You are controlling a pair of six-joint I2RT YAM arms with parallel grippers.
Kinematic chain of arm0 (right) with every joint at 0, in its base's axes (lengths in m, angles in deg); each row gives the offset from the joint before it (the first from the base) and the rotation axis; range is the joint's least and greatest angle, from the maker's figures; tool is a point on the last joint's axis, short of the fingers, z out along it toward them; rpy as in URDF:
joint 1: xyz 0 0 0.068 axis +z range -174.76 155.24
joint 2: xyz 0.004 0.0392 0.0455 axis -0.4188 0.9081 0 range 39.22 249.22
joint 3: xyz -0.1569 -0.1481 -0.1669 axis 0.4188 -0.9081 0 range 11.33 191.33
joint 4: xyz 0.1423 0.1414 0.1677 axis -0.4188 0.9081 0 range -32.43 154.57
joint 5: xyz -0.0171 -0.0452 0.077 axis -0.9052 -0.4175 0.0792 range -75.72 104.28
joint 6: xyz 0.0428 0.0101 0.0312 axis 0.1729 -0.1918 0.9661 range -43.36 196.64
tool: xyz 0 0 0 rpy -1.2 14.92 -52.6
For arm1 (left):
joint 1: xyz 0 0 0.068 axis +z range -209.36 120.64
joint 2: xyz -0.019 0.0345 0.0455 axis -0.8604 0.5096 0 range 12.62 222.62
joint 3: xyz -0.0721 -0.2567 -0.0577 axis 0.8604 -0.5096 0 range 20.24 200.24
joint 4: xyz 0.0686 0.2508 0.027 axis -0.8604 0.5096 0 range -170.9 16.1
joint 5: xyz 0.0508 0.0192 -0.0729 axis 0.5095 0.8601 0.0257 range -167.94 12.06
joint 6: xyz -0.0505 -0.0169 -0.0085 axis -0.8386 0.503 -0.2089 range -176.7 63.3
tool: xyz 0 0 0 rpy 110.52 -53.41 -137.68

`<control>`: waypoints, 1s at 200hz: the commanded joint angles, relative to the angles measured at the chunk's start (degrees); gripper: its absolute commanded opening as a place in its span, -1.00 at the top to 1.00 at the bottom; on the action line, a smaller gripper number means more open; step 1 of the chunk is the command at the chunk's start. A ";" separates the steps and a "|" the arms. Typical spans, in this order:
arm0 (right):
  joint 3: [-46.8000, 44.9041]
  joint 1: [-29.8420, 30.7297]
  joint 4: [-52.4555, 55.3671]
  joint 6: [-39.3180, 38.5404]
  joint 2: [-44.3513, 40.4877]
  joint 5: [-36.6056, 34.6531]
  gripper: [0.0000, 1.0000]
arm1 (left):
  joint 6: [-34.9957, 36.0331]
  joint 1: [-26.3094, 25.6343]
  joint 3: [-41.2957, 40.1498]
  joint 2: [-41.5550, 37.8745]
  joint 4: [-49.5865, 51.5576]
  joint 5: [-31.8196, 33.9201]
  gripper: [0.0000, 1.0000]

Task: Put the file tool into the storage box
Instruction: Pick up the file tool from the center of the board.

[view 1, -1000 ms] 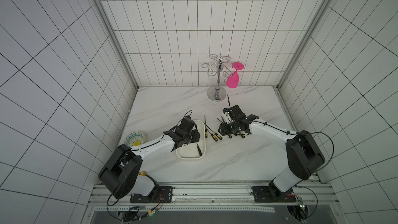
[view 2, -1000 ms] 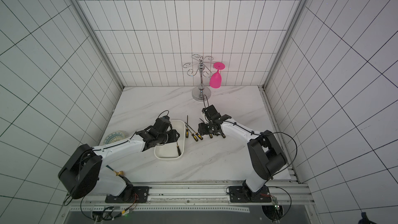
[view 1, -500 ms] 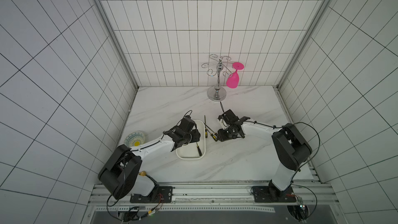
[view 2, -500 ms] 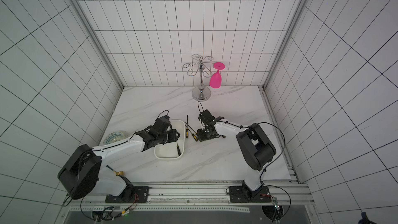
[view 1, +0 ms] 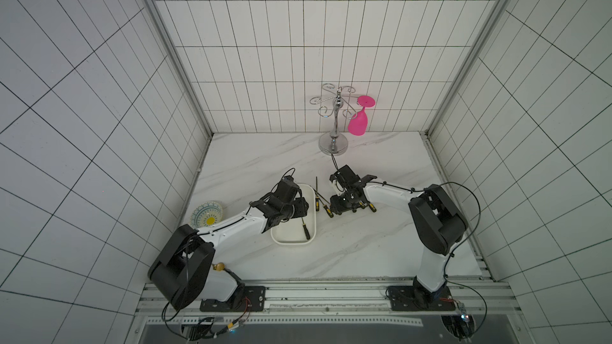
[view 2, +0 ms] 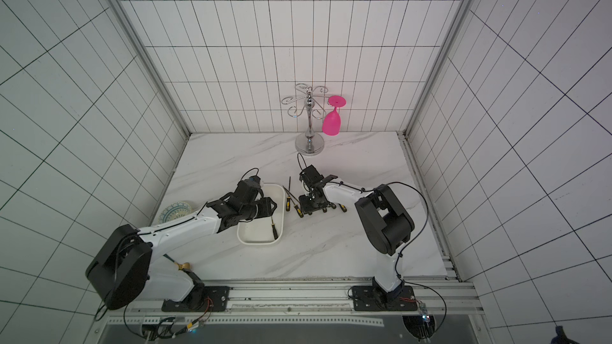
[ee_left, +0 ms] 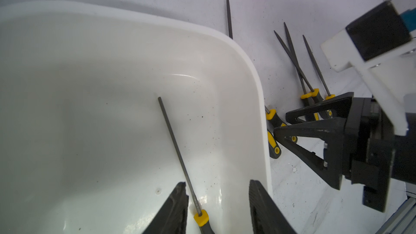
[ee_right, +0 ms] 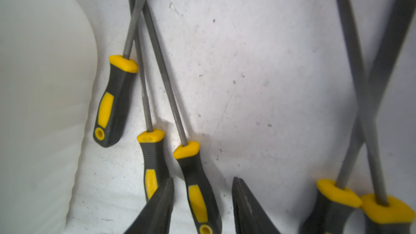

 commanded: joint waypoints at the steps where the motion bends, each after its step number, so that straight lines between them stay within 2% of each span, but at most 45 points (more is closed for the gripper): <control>1: 1.24 1.39 3.25 -1.47 2.84 -2.85 0.08 | 1.21 -0.11 1.12 -0.86 -0.65 0.09 0.06; 25: 1.23 1.73 3.35 -1.74 3.60 -3.16 0.11 | 1.17 -0.10 1.25 -1.82 -0.66 -0.04 0.05; 58: 0.76 1.93 3.35 -2.09 3.85 -4.19 0.37 | 1.00 0.02 1.52 -4.14 0.22 1.36 -0.01; 79: 0.00 1.99 3.10 -2.36 3.57 -4.85 0.42 | 0.93 0.05 1.23 -5.53 0.46 2.45 -0.04; 123: 0.05 2.09 3.83 -2.45 3.01 -7.23 1.00 | 0.34 0.26 0.88 -6.93 1.10 3.83 -0.14; 168: 0.07 2.11 6.00 -2.36 0.02 -8.93 1.00 | -0.87 0.58 0.61 -7.94 0.21 4.04 -0.24; 200: 0.08 2.10 5.67 -2.29 -5.26 -3.90 1.00 | -2.36 0.92 0.44 -8.13 -2.41 2.50 -0.40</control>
